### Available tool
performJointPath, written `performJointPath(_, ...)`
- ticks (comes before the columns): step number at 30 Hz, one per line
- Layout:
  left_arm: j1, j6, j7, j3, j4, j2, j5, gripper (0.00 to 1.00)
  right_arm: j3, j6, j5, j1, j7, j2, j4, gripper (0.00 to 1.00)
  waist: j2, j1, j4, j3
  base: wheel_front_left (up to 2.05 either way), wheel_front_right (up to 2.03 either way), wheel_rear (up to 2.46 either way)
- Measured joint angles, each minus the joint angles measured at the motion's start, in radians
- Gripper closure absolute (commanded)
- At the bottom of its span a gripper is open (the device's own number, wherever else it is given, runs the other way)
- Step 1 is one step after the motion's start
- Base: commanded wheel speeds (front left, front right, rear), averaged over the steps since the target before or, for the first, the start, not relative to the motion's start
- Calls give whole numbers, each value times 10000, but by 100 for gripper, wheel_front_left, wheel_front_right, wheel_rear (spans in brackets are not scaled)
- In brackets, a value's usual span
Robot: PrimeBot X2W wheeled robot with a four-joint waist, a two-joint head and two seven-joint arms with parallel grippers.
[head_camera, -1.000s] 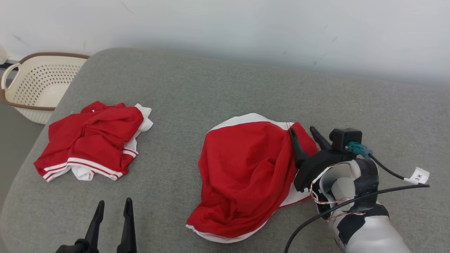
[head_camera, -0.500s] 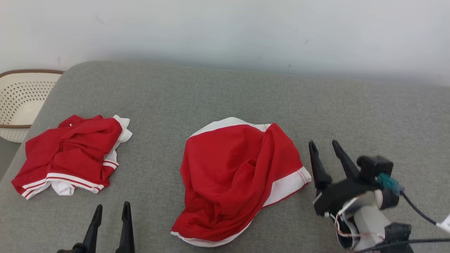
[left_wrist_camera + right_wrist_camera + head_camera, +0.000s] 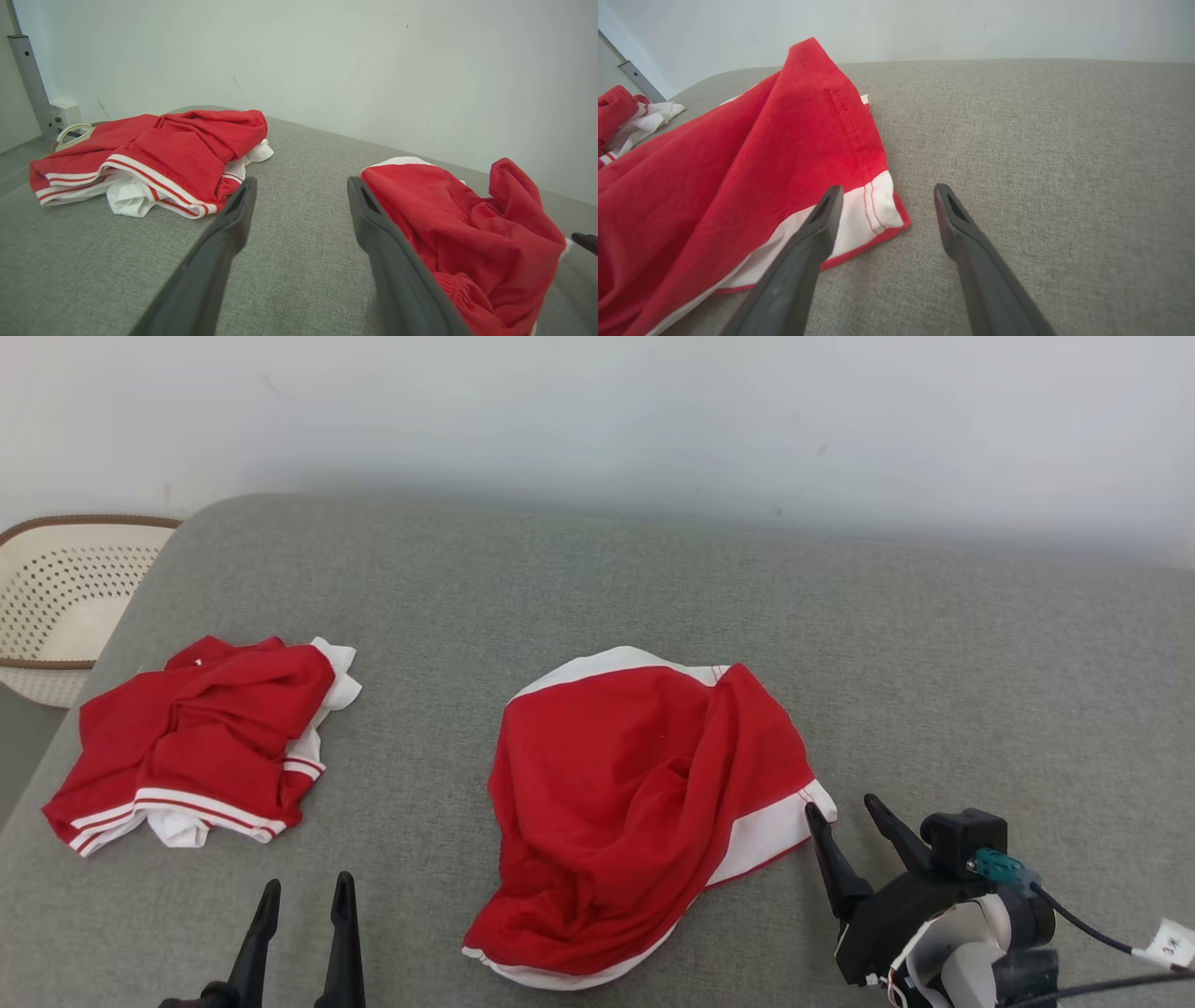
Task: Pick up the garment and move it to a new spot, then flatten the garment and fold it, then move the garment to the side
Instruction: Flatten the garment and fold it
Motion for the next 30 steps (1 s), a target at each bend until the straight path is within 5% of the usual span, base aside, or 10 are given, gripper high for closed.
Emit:
performJointPath(5, -12, 38, 0, -86, 31, -2, -46, 0, 341, 0, 92, -437, 232, -48, 606, 0, 0, 0, 234, 24, 0, 0, 0)
performJointPath(6, -11, 40, 0, -90, 36, 0, -48, 0, 395, 0, 165, -498, 259, -48, 719, 38, 0, 0, 282, 25, 0, 0, 0)
performJointPath(9, 0, 50, 0, -84, 38, 0, -58, 0, 531, 0, 203, -665, 383, -58, 1139, 100, 0, 1, 404, 18, 0, 0, 0)
performJointPath(20, 53, 132, 0, -13, 71, 0, -146, 0, 648, 0, 633, -528, -96, -115, 986, 100, 0, 0, 194, -61, 0, 0, 0)
performJointPath(30, 214, 234, 0, -36, 19, 0, -297, 0, 125, 0, 1085, 1196, 1271, -780, -2065, 100, 0, 0, -297, -81, 0, 0, 0)
